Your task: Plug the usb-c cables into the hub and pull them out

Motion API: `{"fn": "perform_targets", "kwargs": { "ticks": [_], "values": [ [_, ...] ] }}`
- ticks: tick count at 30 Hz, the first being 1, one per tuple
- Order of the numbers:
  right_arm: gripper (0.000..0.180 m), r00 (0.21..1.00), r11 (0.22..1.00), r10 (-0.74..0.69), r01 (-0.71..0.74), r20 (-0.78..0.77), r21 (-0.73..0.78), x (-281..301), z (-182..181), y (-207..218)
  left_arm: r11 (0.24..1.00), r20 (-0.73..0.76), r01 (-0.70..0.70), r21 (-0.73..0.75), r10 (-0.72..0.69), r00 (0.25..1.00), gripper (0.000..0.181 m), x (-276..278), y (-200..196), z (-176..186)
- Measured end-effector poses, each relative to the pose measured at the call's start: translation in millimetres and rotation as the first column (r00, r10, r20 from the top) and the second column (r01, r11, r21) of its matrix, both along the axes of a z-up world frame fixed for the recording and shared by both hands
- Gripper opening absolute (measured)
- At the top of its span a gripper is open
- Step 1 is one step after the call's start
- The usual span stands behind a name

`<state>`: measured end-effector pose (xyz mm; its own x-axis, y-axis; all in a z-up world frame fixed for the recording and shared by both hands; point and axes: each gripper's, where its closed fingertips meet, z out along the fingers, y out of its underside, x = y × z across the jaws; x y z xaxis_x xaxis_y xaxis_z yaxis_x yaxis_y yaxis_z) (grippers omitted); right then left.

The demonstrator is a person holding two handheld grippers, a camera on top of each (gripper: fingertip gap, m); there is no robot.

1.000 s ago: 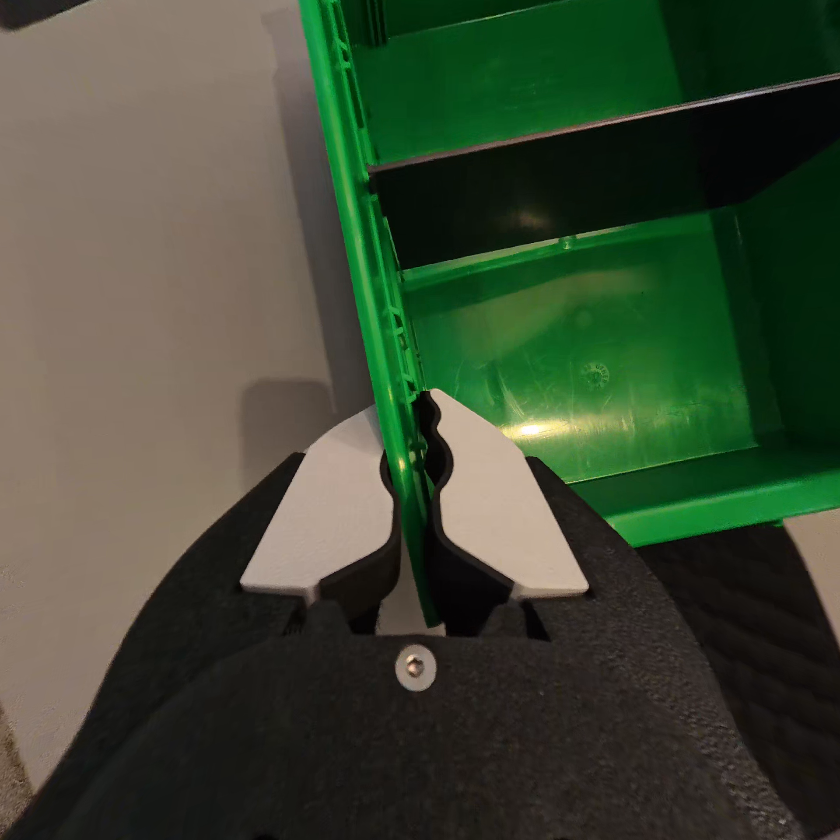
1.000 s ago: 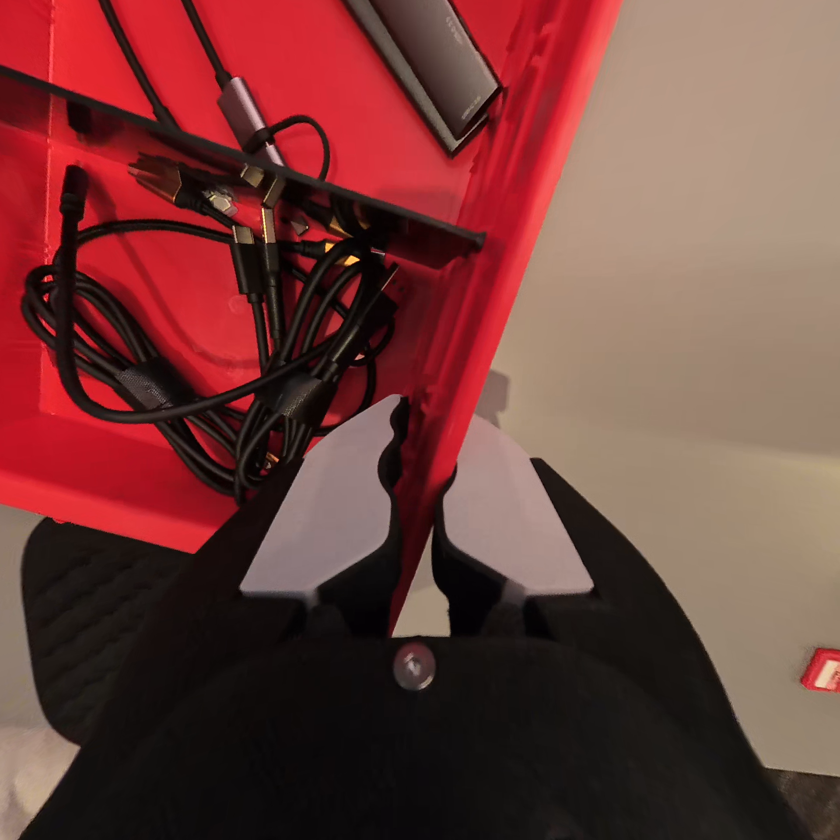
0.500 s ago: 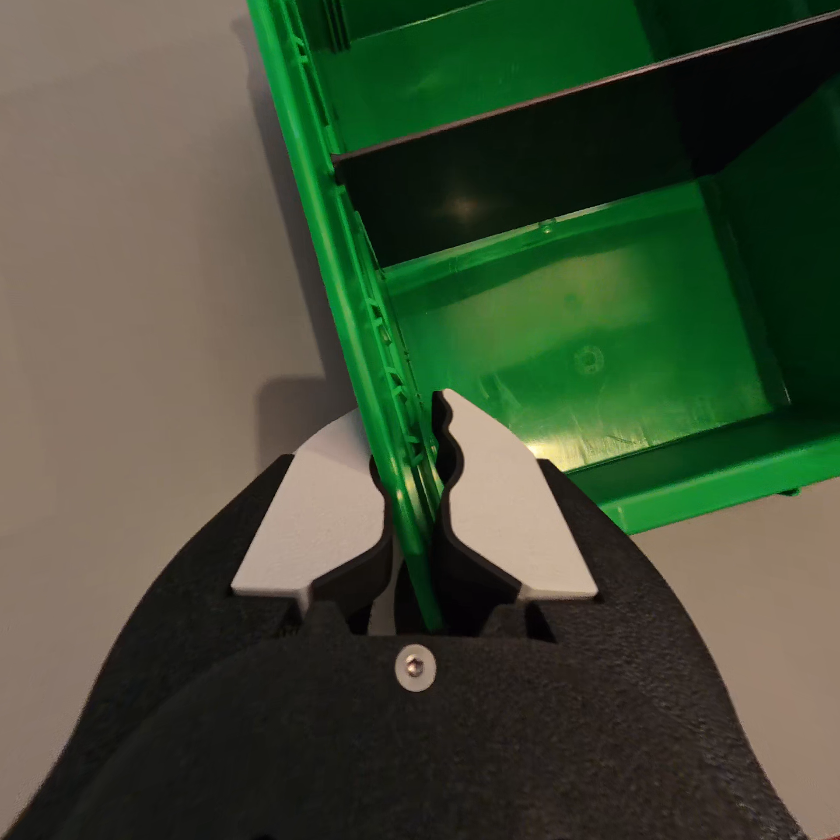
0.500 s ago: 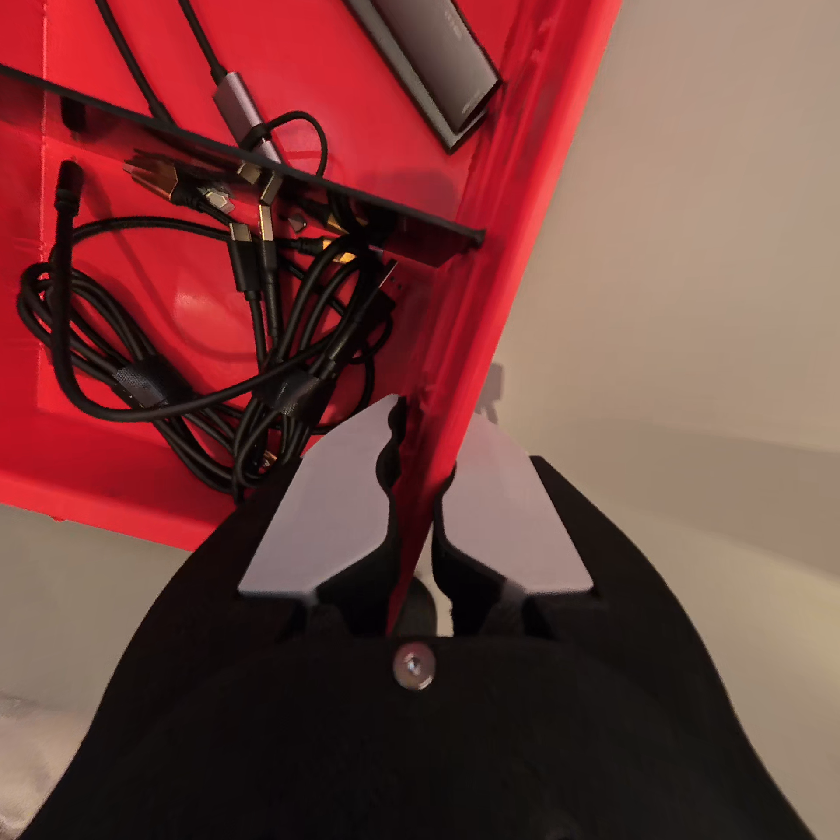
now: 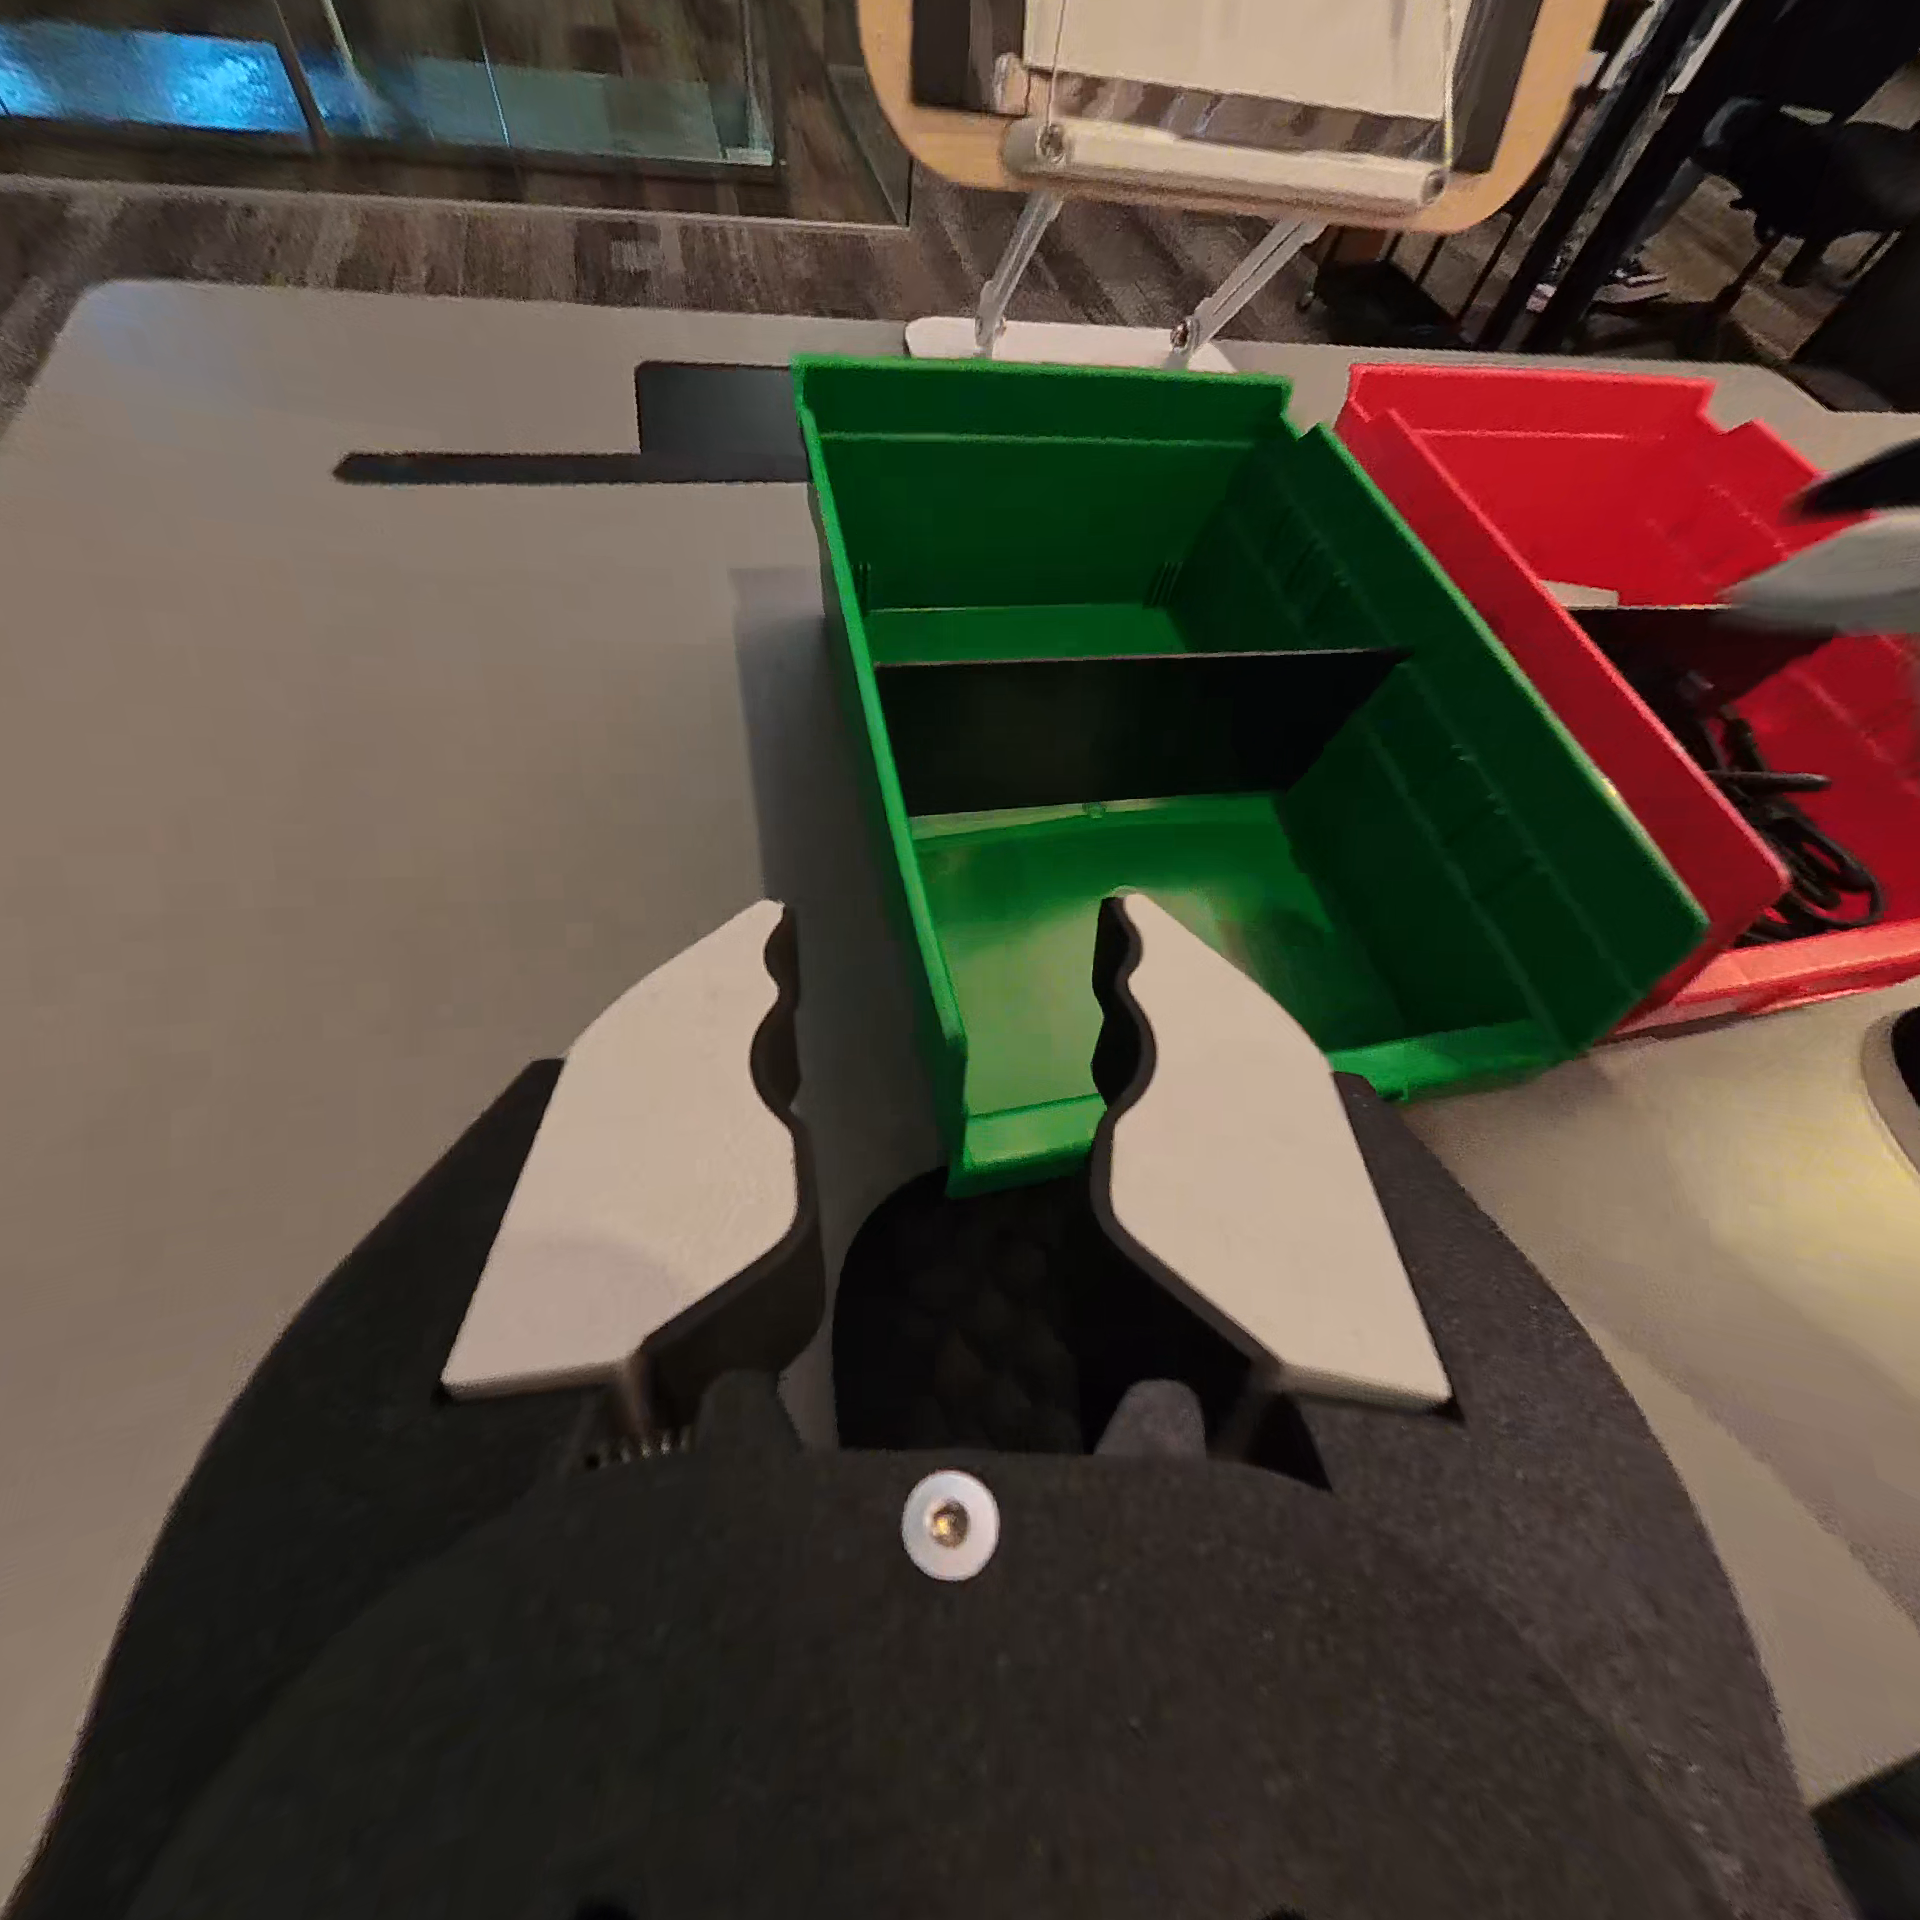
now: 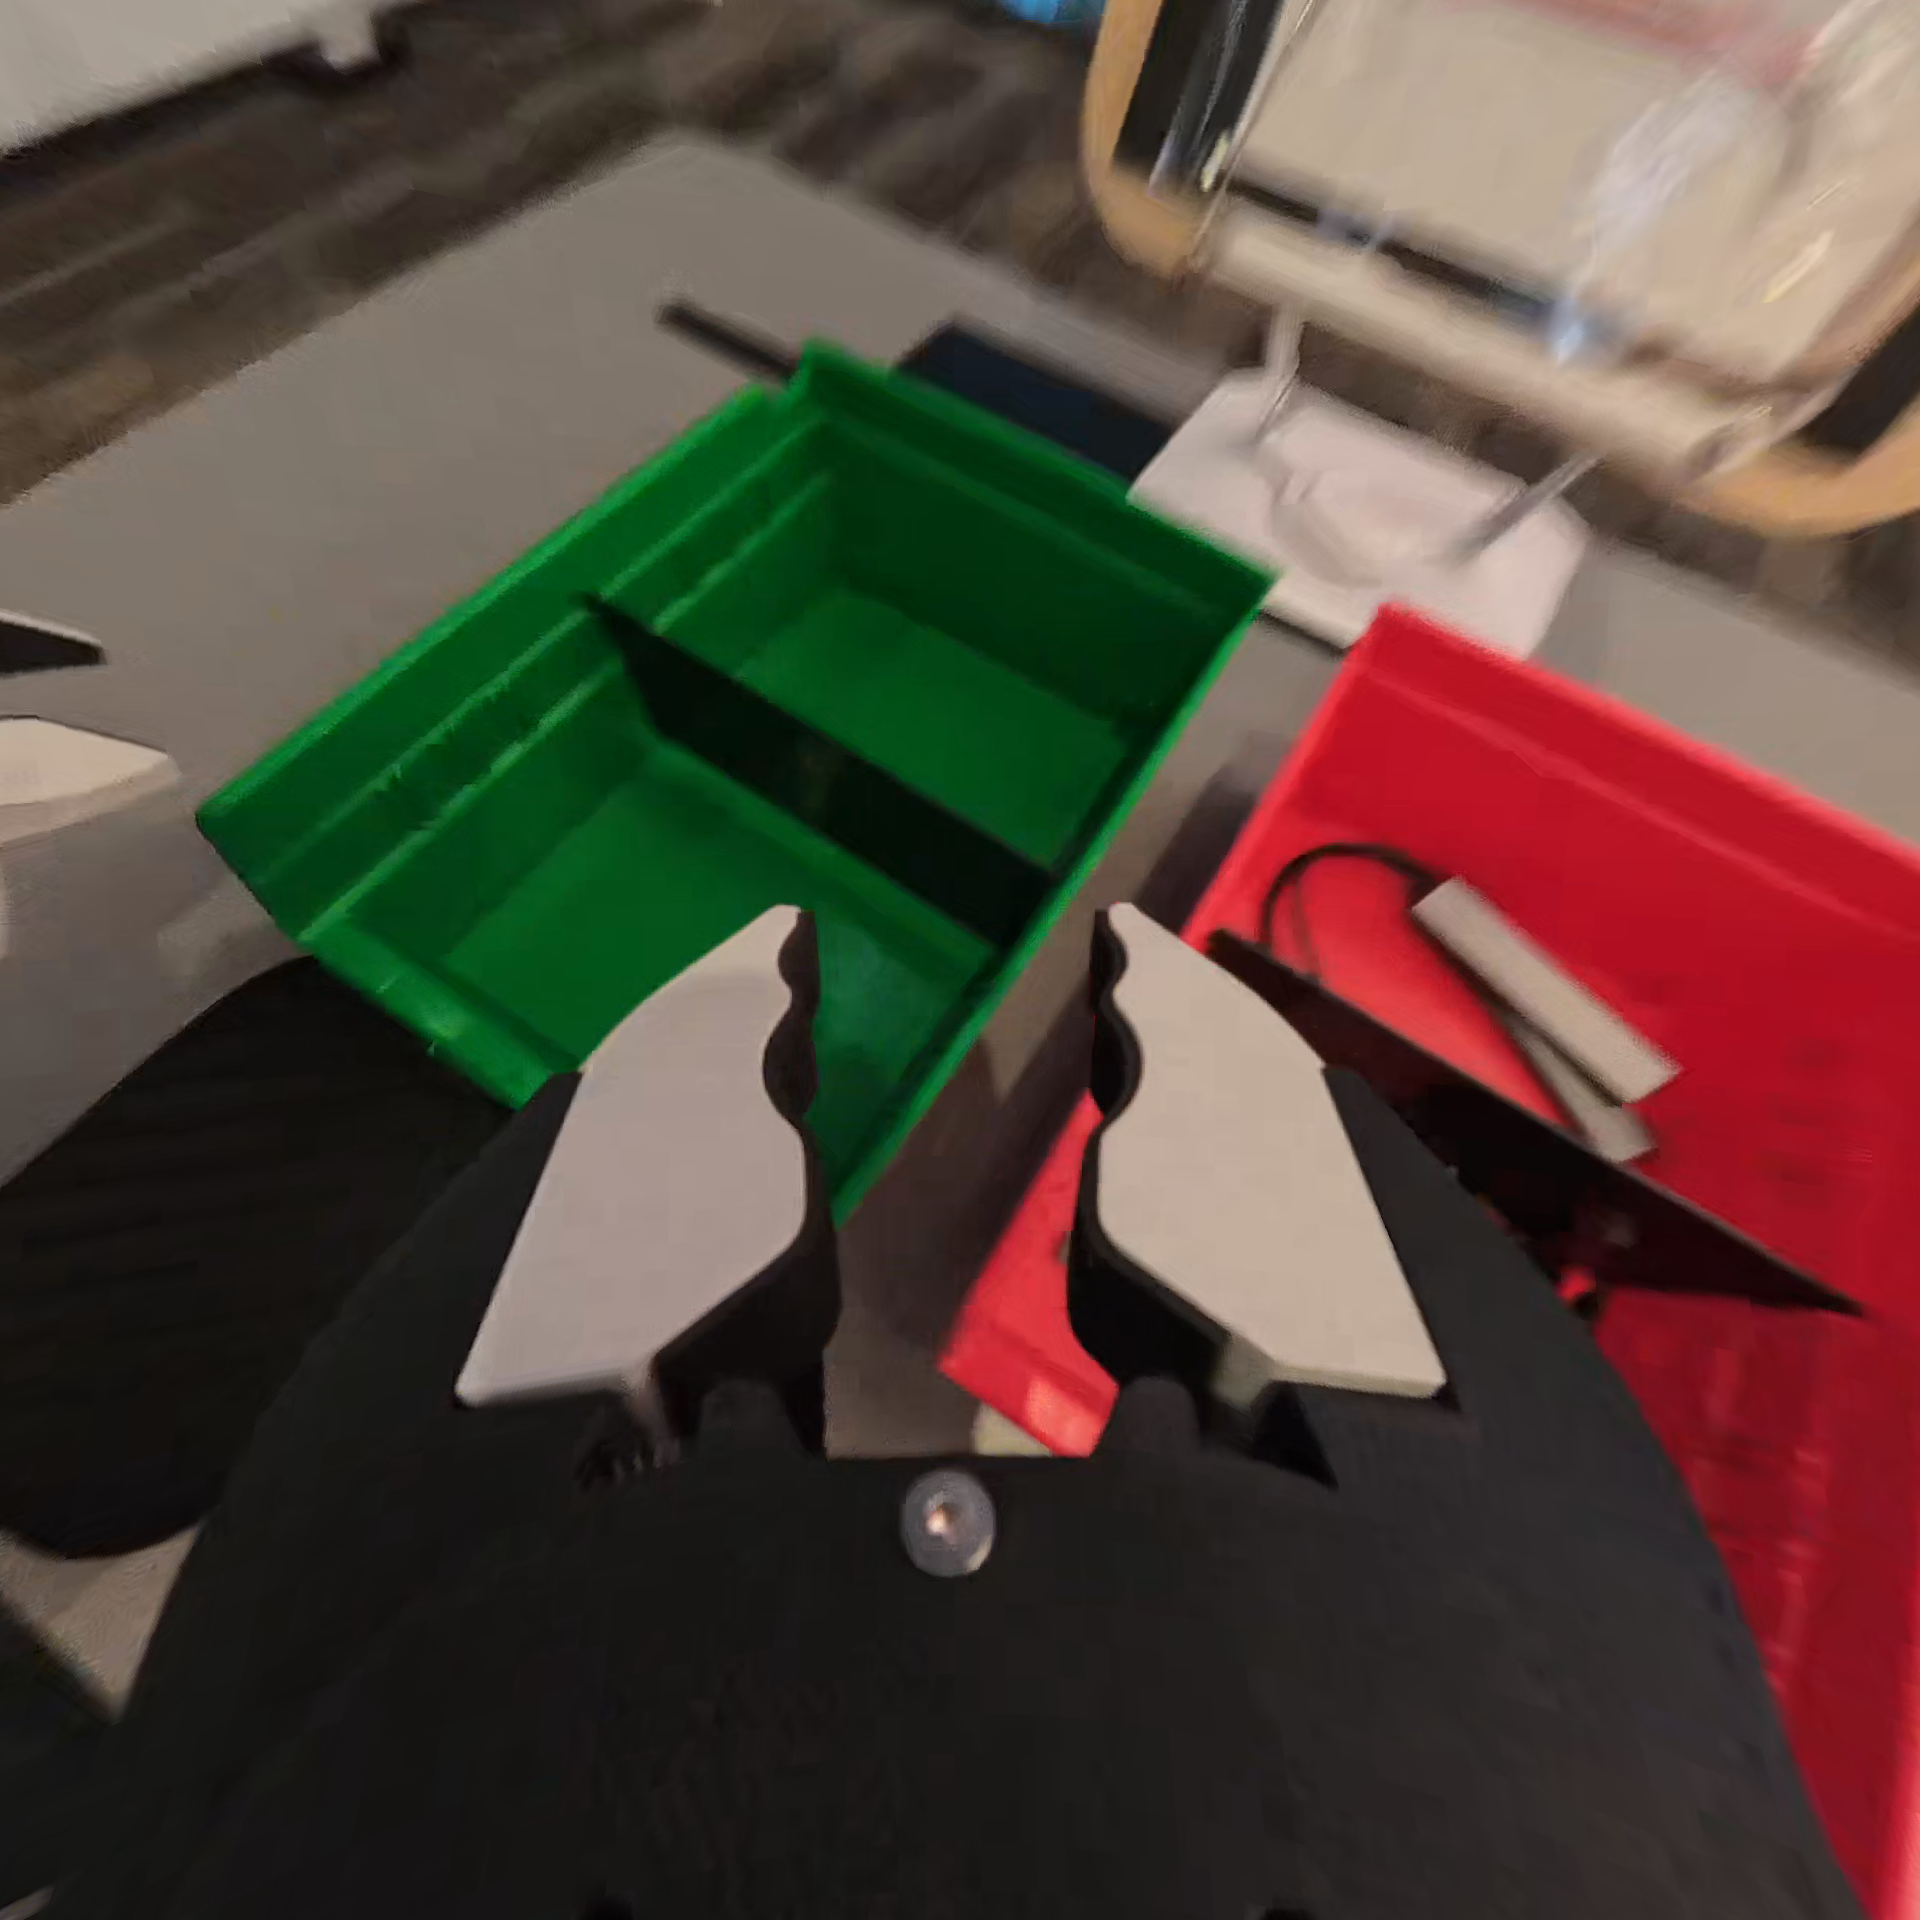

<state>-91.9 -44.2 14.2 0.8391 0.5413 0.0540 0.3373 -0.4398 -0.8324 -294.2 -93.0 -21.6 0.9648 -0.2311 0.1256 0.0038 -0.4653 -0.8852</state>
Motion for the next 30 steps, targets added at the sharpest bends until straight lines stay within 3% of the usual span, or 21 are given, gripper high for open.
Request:
{"fn": "perform_targets", "kwargs": {
  "ticks": [1, 5, 9, 13, 17, 19, 22, 24, 30],
  "values": [
    [0.049, 0.999, 0.993, 0.004, 0.001, 0.043, -0.114, -9, -19, 5, 1.0, -0.003, 0.003, 0.006, -0.003, 1.0, 0.054, 1, -3, 5],
    [0.045, 0.986, 0.876, -0.062, 0.128, 0.154, -0.465, -8, -74, 17, 0.999, 0.006, 0.03, 0.041, -0.03, 1.0, 0.054, 6, -17, 24],
    [0.04, 0.976, 0.772, -0.095, 0.197, 0.196, -0.605, -7, -96, 11, 0.996, -0.002, 0.053, 0.077, -0.053, 0.999, 0.054, 11, -28, 35],
    [0.041, 0.961, 0.737, -0.149, 0.265, 0.233, -0.622, -13, -101, 15, 0.994, 0.015, 0.082, 0.076, -0.084, 0.996, 0.054, 16, -35, 39],
    [0.031, 0.971, 0.714, -0.215, 0.232, 0.108, -0.661, -39, -111, 26, 0.99, 0.024, 0.106, 0.094, -0.109, 0.994, 0.053, 21, -40, 42],
    [0.03, 0.96, 0.683, -0.244, 0.268, 0.134, -0.68, -37, -126, 29, 0.989, 0.017, 0.118, 0.086, -0.12, 0.993, 0.053, 22, -43, 41],
    [0.028, 0.963, 0.639, -0.197, 0.269, 0.185, -0.72, -37, -147, 27, 0.99, -0.006, 0.115, 0.082, -0.115, 0.993, 0.053, 16, -48, 40],
    [0.013, 0.966, 0.628, -0.18, 0.26, 0.188, -0.734, -42, -152, 28, 0.991, -0.009, 0.105, 0.081, -0.105, 0.994, 0.053, 10, -50, 40],
    [0.007, 0.971, 0.617, -0.138, 0.238, 0.195, -0.75, -55, -148, 33, 0.991, 0.035, 0.047, 0.128, -0.052, 0.998, 0.055, -12, -66, 63]
  ]
}}
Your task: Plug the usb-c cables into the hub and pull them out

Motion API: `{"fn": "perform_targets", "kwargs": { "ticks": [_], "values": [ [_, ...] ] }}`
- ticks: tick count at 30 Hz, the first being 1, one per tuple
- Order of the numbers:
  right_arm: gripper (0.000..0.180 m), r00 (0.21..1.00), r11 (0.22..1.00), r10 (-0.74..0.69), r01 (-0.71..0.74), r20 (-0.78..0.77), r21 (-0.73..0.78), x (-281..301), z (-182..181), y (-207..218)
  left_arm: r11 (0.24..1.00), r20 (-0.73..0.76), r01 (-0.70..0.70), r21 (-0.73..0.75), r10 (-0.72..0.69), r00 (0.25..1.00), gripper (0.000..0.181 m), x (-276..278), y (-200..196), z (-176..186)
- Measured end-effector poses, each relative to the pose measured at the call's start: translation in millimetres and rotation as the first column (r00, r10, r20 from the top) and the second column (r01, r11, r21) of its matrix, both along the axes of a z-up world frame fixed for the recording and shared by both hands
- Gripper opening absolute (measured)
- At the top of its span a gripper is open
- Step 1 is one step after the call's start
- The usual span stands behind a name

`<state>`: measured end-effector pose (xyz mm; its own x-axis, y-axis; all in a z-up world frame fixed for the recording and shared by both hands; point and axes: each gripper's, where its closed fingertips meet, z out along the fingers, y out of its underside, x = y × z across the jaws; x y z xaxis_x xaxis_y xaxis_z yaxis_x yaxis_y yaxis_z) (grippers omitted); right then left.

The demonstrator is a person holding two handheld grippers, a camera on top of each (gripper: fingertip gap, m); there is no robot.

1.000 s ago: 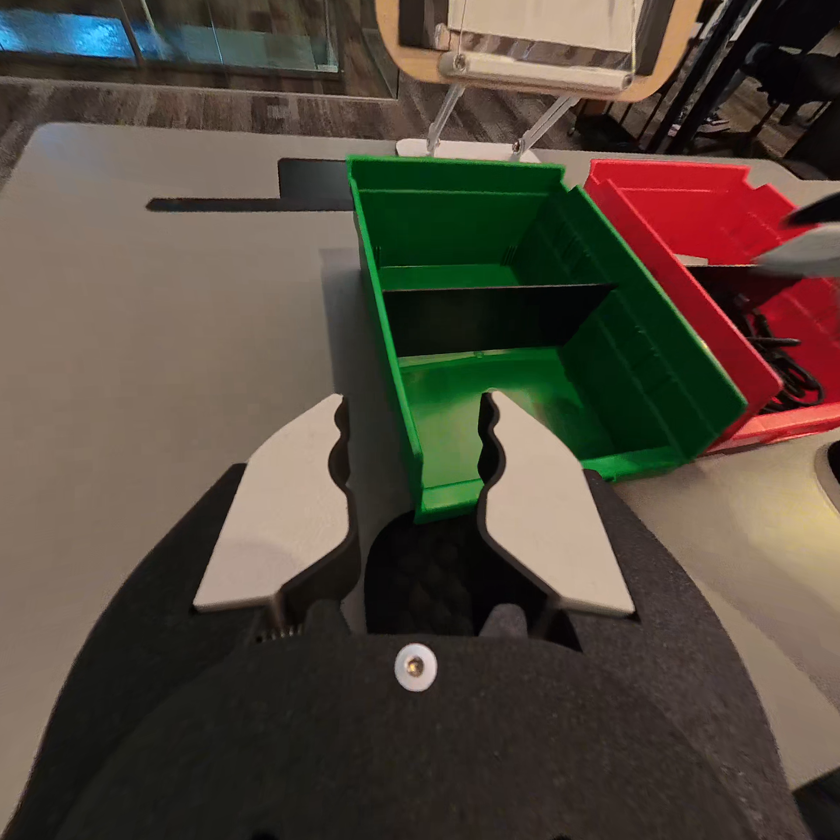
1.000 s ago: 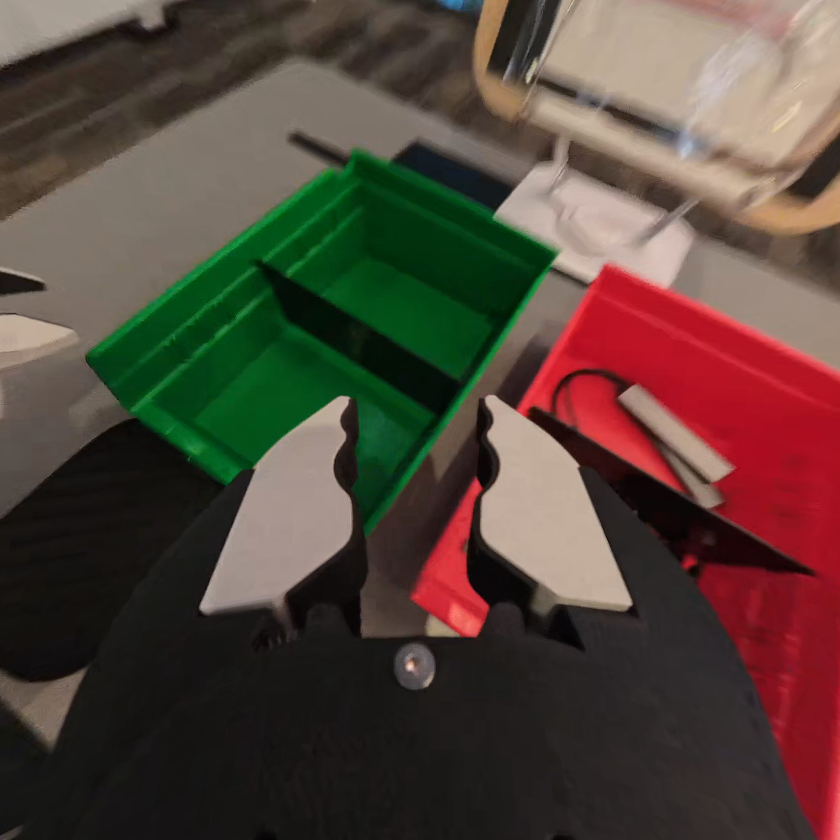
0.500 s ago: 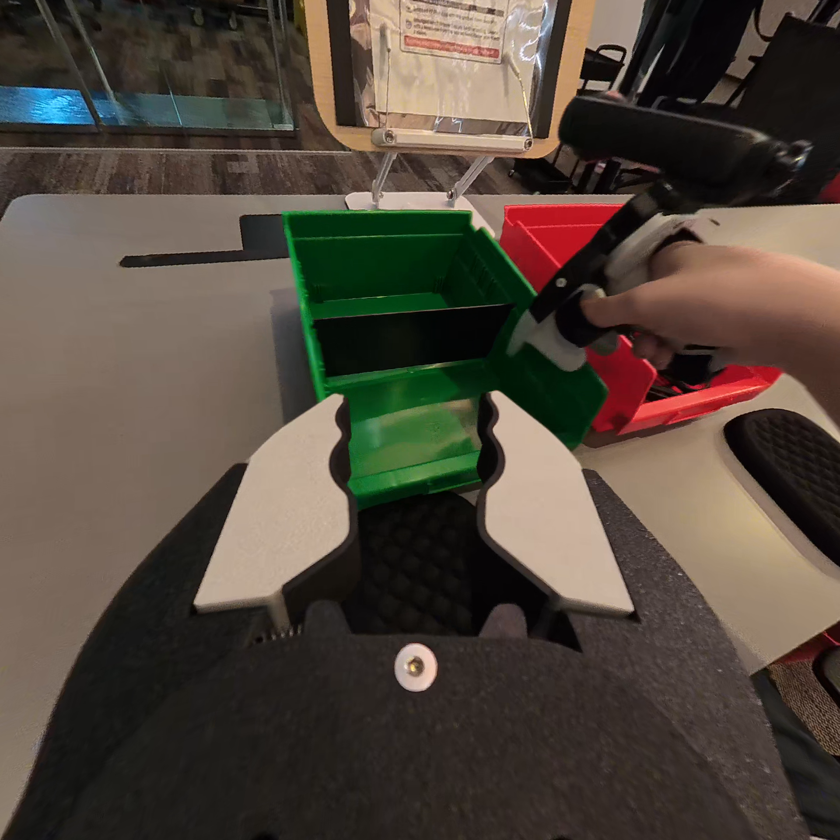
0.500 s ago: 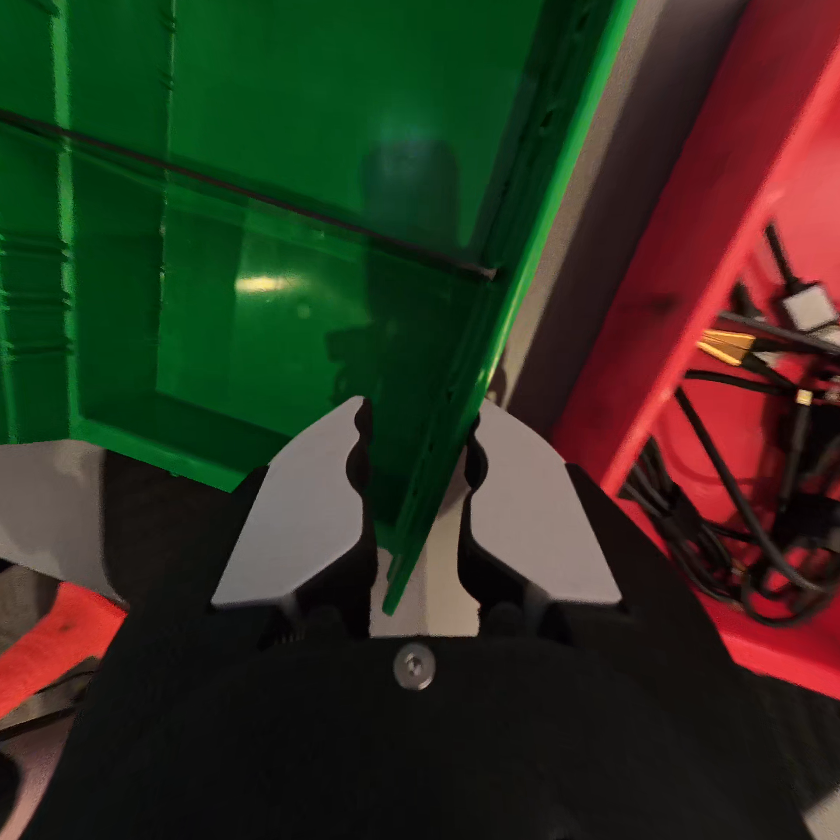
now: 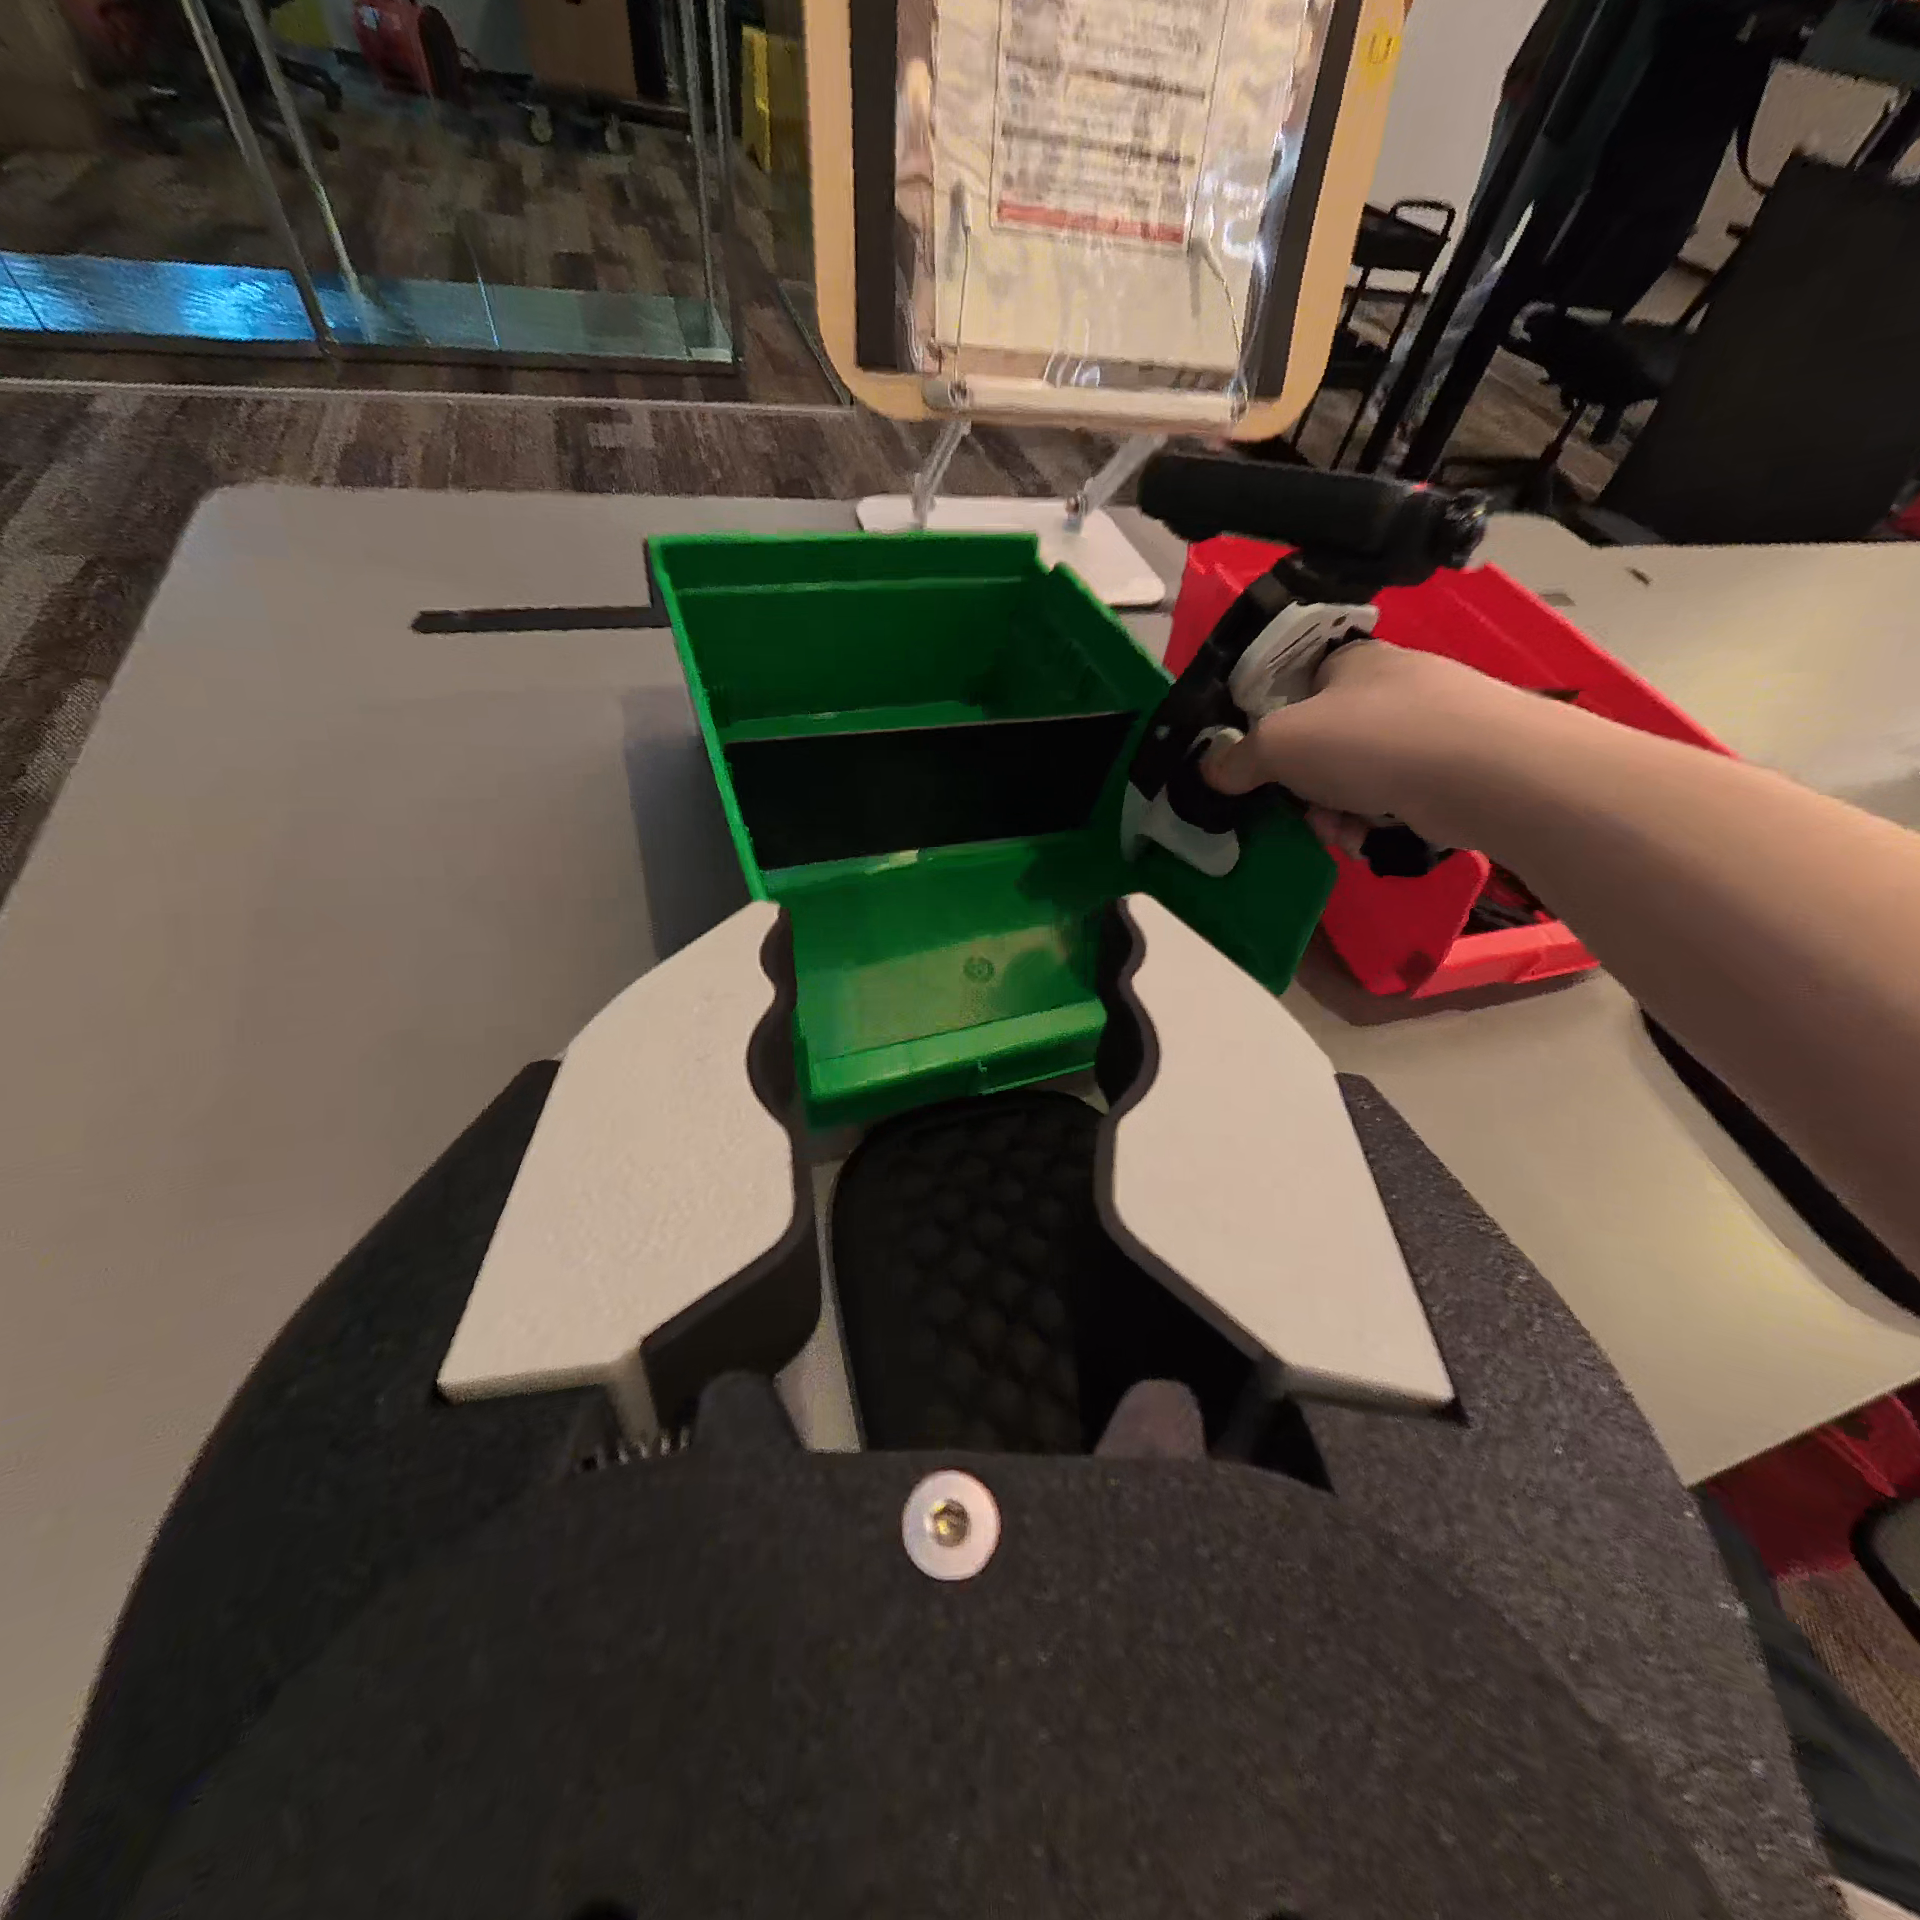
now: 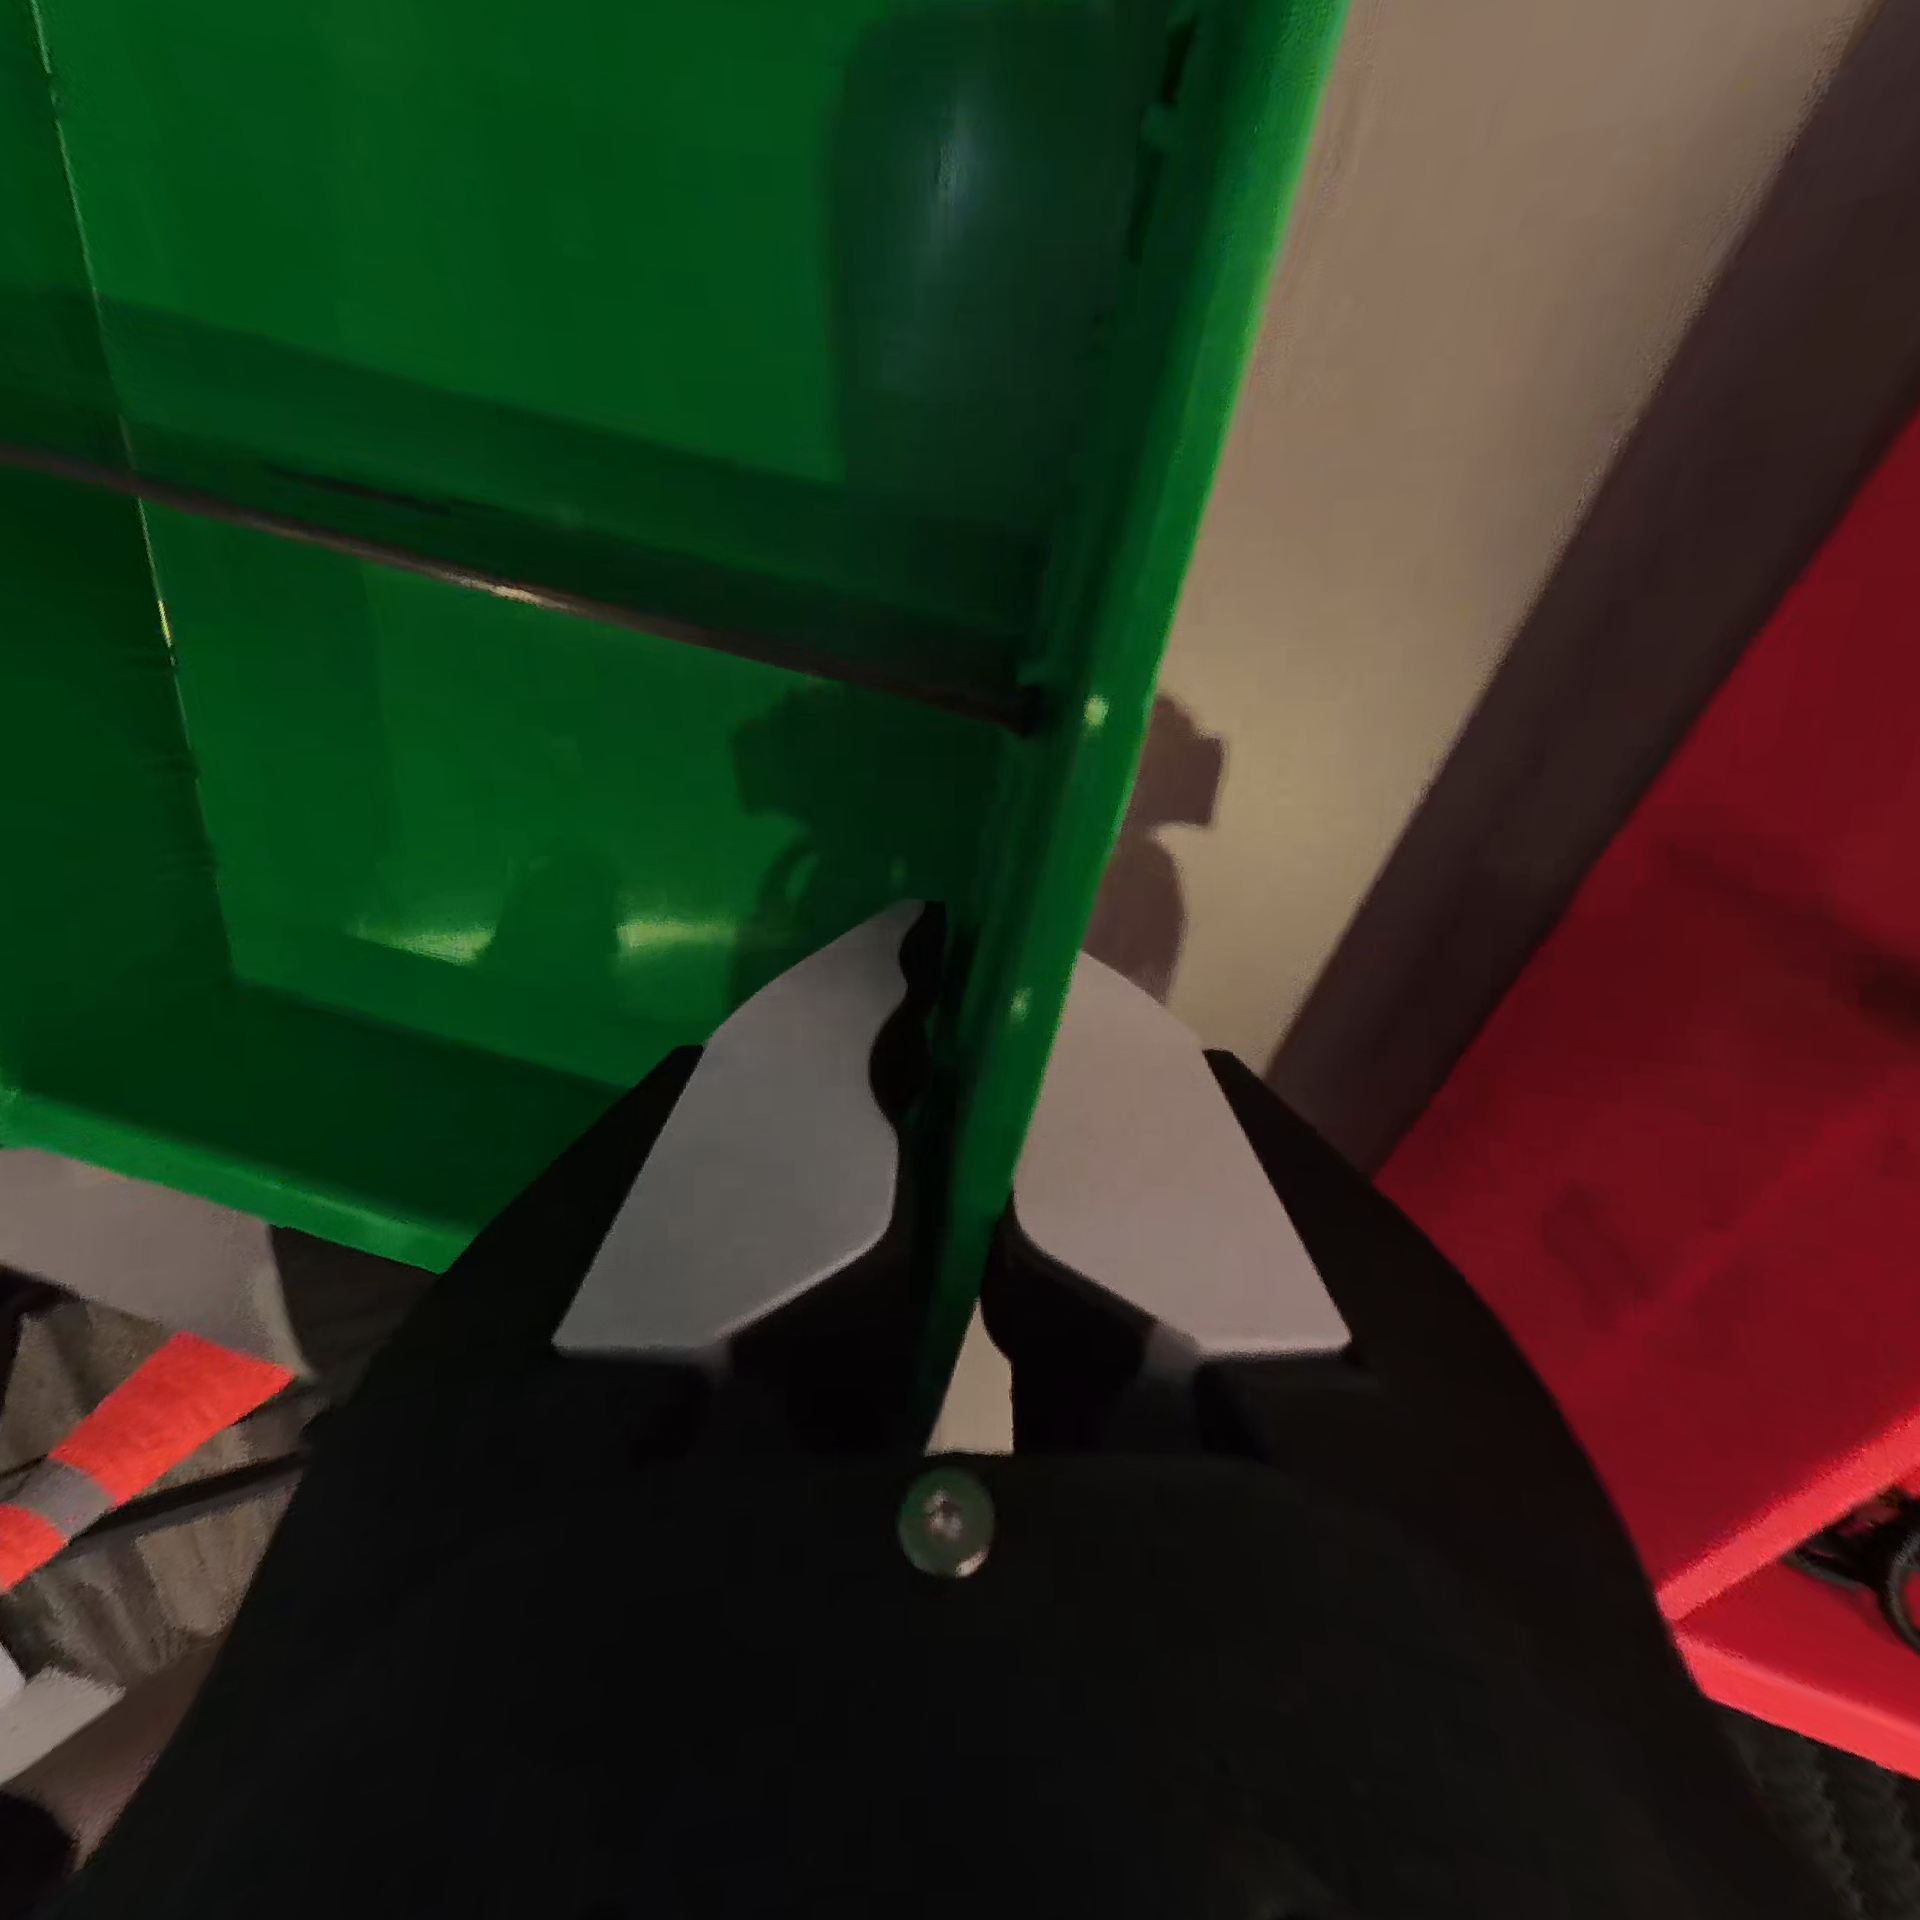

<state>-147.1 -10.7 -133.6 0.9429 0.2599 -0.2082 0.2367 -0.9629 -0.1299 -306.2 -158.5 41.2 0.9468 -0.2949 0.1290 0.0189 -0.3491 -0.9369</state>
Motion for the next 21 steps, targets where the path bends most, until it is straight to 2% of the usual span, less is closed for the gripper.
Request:
{"fn": "perform_targets", "kwargs": {
  "ticks": [5, 8, 11, 13, 16, 18, 21],
  "values": [
    [0.006, 0.978, 0.983, 0.144, -0.159, -0.149, -0.095, -32, 39, -6, 0.991, 0.005, -0.074, 0.111, 0.073, 0.997, 0.061, -14, -23, 45],
    [0.007, 0.942, 0.965, 0.239, -0.256, -0.235, -0.046, -35, 89, 1, 0.978, 0.016, -0.109, 0.18, 0.107, 0.994, 0.07, -17, -36, 69],
    [0.006, 0.911, 0.956, 0.287, -0.291, -0.294, 0.032, -9, 151, 11, 0.976, 0.038, -0.084, 0.201, 0.078, 0.996, 0.076, -8, -44, 81],
    [0.006, 0.906, 0.958, 0.287, -0.276, -0.31, 0.08, 28, 190, 17, 0.983, 0.061, -0.016, 0.184, 0.005, 0.998, 0.077, 8, -42, 80],
    [0.006, 0.921, 0.972, 0.234, -0.212, -0.311, 0.105, 109, 234, 18, 0.977, 0.138, 0.207, 0.045, -0.211, 0.968, 0.08, 55, -29, 52],
    [0.006, 0.945, 0.984, 0.167, -0.14, -0.281, 0.111, 175, 252, 15, 0.929, 0.192, 0.365, -0.066, -0.347, 0.918, 0.076, 91, -12, 26],
    [0.006, 0.982, 0.995, 0.009, 0.01, -0.19, 0.101, 286, 259, 0, 0.863, 0.224, 0.464, -0.201, -0.421, 0.879, 0.072, 141, 37, -9]
  ]
}}
